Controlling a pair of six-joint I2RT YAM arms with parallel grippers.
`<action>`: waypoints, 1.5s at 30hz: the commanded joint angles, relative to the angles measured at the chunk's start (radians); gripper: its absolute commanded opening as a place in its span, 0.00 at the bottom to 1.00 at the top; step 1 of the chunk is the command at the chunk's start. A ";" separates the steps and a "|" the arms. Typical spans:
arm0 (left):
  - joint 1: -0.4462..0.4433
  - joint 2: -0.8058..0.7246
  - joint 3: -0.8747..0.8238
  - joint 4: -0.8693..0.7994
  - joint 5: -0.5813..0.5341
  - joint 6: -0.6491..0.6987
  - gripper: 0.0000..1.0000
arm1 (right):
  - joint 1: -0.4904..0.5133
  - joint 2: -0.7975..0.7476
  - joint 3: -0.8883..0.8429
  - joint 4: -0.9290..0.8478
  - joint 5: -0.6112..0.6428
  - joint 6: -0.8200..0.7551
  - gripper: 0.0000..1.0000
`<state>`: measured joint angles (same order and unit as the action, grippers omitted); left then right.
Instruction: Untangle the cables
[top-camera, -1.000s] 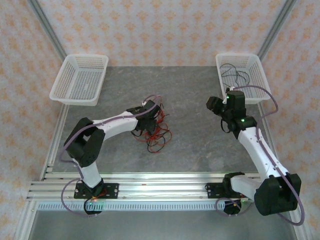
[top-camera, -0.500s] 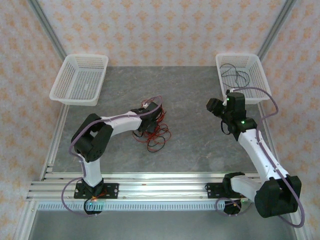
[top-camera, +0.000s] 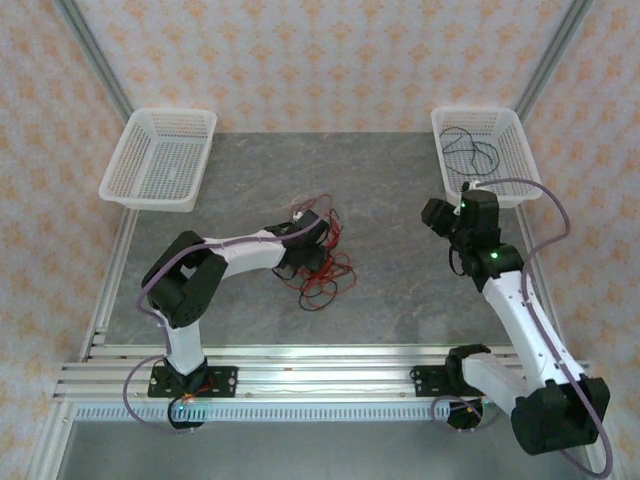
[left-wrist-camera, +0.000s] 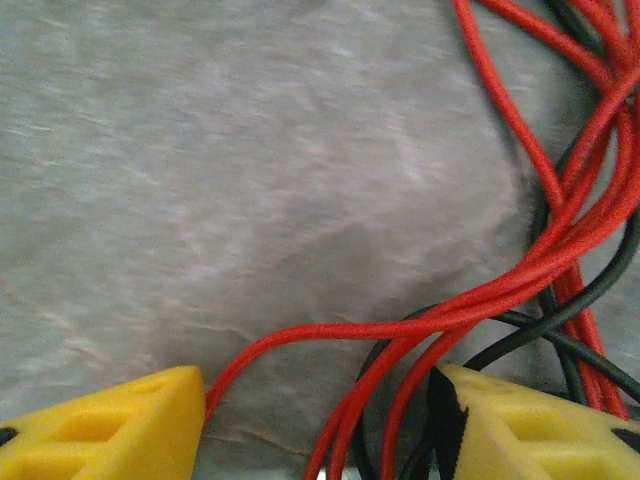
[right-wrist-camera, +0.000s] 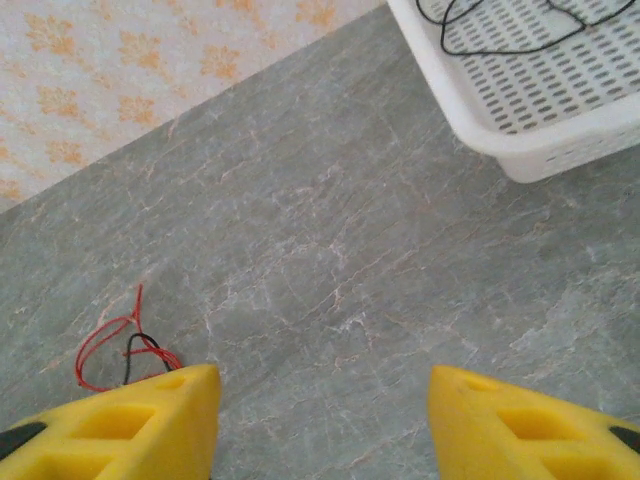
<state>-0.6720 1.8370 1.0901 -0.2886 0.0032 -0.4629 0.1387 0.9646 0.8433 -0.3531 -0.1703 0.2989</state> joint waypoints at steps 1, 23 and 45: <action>-0.012 -0.070 0.041 -0.026 -0.020 -0.059 0.64 | 0.002 -0.025 0.005 -0.053 0.039 -0.023 0.57; -0.009 -0.031 0.022 -0.145 -0.084 -0.038 0.62 | 0.002 -0.063 -0.025 -0.072 -0.002 0.003 0.57; 0.023 0.197 -0.046 -0.036 -0.159 -0.006 0.00 | 0.002 -0.052 -0.041 -0.056 -0.003 -0.009 0.56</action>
<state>-0.6830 1.9041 1.1194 -0.3225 -0.0834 -0.4706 0.1387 0.9169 0.8062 -0.4091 -0.1764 0.2951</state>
